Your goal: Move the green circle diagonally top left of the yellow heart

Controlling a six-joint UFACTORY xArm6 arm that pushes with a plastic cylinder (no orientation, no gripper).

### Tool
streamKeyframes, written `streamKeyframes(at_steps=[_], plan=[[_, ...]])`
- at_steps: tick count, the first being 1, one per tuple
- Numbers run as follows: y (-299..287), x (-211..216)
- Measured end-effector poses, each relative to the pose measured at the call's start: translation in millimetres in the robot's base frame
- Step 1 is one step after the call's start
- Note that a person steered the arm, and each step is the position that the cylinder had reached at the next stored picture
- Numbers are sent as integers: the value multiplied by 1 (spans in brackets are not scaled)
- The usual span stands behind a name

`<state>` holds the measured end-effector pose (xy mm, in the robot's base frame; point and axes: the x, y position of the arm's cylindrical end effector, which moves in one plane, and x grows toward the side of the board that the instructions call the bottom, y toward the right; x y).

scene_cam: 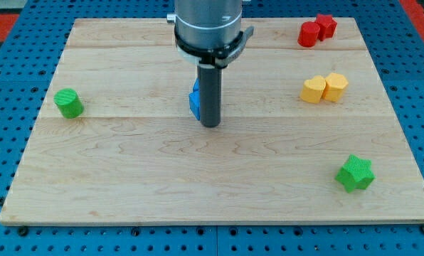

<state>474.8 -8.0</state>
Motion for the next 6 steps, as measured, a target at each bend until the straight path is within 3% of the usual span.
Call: streamKeyframes(at_steps=[1,2,4,6], plan=[[-86,16],[-201,-4],[-224,-72],[-285,-63]])
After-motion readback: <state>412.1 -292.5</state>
